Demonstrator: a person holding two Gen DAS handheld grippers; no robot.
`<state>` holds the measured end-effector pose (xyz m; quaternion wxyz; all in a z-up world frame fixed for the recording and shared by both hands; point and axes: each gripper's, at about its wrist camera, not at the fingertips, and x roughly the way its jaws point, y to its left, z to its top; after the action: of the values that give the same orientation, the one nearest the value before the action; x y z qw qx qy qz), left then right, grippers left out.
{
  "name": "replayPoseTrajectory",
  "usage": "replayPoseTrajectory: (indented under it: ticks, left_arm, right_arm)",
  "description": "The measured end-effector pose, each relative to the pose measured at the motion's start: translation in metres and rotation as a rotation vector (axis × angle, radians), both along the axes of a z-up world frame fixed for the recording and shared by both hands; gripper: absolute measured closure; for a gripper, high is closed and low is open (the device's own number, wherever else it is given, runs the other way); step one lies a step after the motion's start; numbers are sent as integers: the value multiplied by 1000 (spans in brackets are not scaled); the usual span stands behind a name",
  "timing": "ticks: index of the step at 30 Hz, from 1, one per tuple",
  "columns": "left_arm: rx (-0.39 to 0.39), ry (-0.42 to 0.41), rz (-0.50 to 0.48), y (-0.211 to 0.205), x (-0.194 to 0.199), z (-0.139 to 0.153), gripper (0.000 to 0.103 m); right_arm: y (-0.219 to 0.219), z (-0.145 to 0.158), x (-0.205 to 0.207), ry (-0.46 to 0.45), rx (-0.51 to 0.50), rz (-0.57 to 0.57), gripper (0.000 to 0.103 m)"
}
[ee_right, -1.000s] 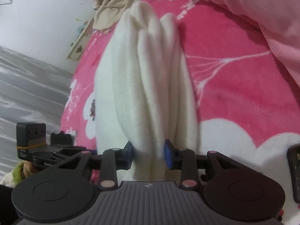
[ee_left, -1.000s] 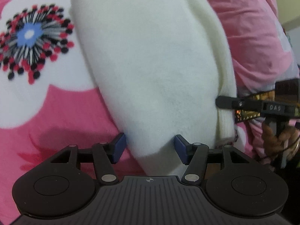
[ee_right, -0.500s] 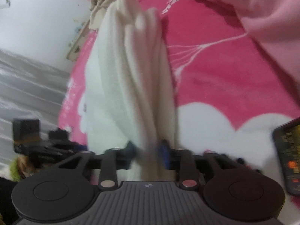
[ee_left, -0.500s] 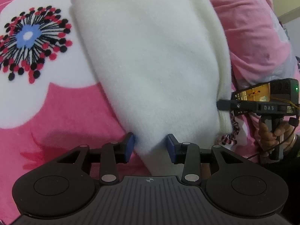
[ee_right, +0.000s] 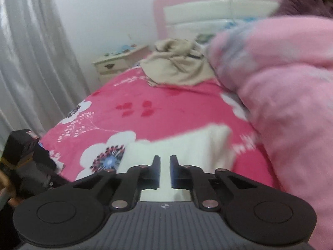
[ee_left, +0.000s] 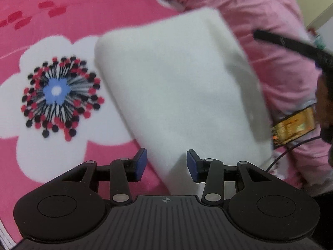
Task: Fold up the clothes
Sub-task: 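Withdraw both open grippers from the folded sweater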
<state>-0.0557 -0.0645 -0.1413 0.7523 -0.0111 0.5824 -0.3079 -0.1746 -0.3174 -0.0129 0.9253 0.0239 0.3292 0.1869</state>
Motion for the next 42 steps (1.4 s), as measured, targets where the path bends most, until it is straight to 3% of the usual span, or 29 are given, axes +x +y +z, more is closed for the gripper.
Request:
replayPoseTrajectory:
  ticks: [2,3,4,7,13,15,17,21,24,28,31,33,36,39,42]
  left_arm:
    - [-22,56,43,2,4,-10,60]
    - [-47,84,63,4,7,-14,59]
    - [-71,112,83,6,10,-17,58]
    - [-73,108,79,5,10,-19,58]
    - [-74,96,72,2,10,-22,57]
    - [-79,94,78,3,9,-23,57]
    - [-93,93,85,4,8,-24,54]
    - [-111,110,107,6,11,-28,53]
    - [-109,77,90,4,5,-27,53]
    - [-127,60,91,5,3,-25,52]
    - [-105,2,74,9,0,-13,53]
    - [-96,-135,77,22,0,8,53]
    - [-164,-304,85,33,13,38,53]
    - [-216,-340,85,22,47,44,53]
    - [-168,-349,69,-3,75,26,53]
  right_arm:
    - [5,-29,11,4,-128,-27,96]
    - [3,-48,17,45,-193,-50,103]
    - [-3,-65,19,73,-229,-71,103]
    - [0,-59,17,59,-289,-81,103]
    - [29,-8,36,-97,-255,-55,100]
    - [32,-18,55,-116,-282,-60,101]
    - [20,-51,76,-63,-353,-110,103]
    - [-1,-62,78,-38,-279,-163,103]
    - [2,-44,78,-68,-189,-179,103]
    - [-2,-64,96,-24,-194,-186,103]
    - [-13,-77,103,7,-165,-202,103]
    - [-14,-60,96,-19,-118,-194,103]
    - [-16,-38,86,-67,-69,-179,100]
    - [-19,-38,90,-65,-94,-172,100]
    - [-25,-47,94,-39,-90,-210,99]
